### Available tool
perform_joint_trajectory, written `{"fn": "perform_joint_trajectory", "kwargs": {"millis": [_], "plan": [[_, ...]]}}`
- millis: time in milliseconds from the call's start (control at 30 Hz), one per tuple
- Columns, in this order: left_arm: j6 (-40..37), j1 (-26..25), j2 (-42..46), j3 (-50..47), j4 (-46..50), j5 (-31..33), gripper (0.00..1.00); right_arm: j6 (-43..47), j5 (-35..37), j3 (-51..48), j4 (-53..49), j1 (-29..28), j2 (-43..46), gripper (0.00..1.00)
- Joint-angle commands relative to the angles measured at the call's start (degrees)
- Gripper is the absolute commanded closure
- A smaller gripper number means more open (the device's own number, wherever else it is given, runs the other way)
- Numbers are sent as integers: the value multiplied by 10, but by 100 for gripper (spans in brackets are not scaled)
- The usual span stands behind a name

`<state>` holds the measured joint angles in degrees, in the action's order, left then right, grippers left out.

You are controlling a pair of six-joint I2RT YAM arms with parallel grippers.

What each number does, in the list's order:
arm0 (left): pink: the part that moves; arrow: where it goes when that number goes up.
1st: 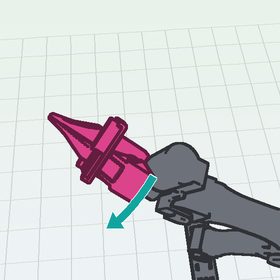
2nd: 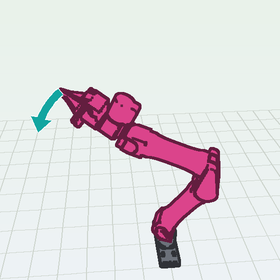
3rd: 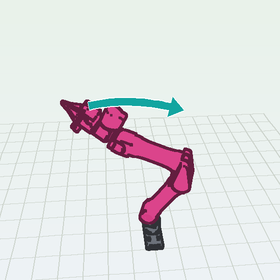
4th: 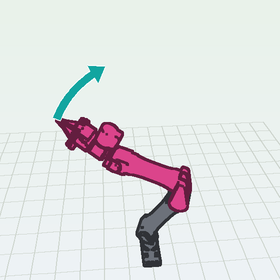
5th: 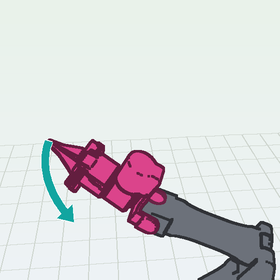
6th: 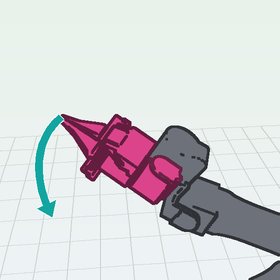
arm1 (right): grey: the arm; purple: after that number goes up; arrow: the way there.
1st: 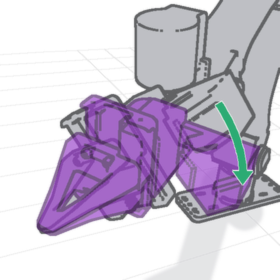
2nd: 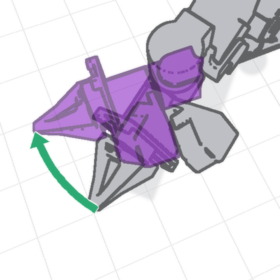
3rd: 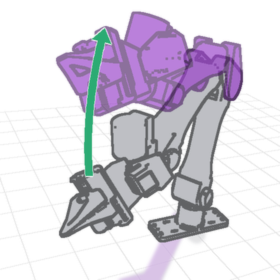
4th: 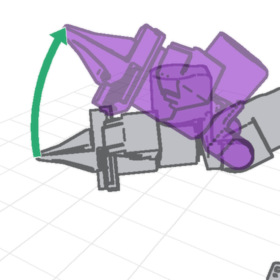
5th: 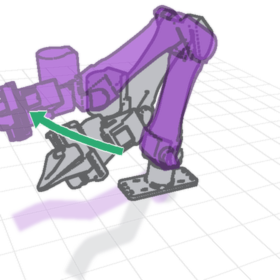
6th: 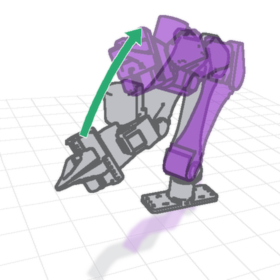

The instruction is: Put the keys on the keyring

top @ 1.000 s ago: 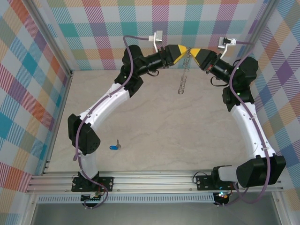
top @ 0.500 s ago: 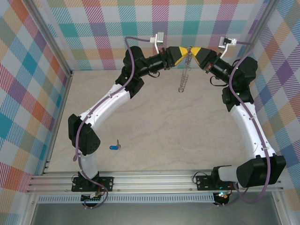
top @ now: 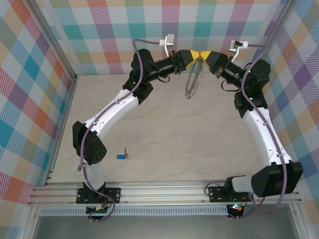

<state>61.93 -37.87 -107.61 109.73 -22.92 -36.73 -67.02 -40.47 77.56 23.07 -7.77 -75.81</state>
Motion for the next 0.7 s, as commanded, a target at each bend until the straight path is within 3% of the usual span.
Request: {"fn": "perform_joint_trajectory", "kwargs": {"millis": [0, 267, 400, 433, 533, 567, 667], "plan": [[-1, -9, 22, -2, -29, -2, 84, 7, 7, 11, 22, -4, 2, 100], [-1, -10, 21, -2, -33, 0, 100, 6, 6, 10, 22, -4, 3, 100], [-8, -10, 23, -2, -33, 0, 100, 6, 3, 12, 17, -4, 4, 100], [-13, -10, 24, -2, -30, -1, 100, 10, 2, 13, 8, -5, 4, 96], [-49, -6, 34, -3, 9, 4, 100, 28, 10, 8, -35, -4, 18, 54], [-68, -4, 41, -4, 28, 7, 100, 38, 12, 3, -55, -4, 27, 44], [-110, 8, 58, -14, 70, 20, 100, 68, 11, -19, -114, -4, 59, 32]]}}
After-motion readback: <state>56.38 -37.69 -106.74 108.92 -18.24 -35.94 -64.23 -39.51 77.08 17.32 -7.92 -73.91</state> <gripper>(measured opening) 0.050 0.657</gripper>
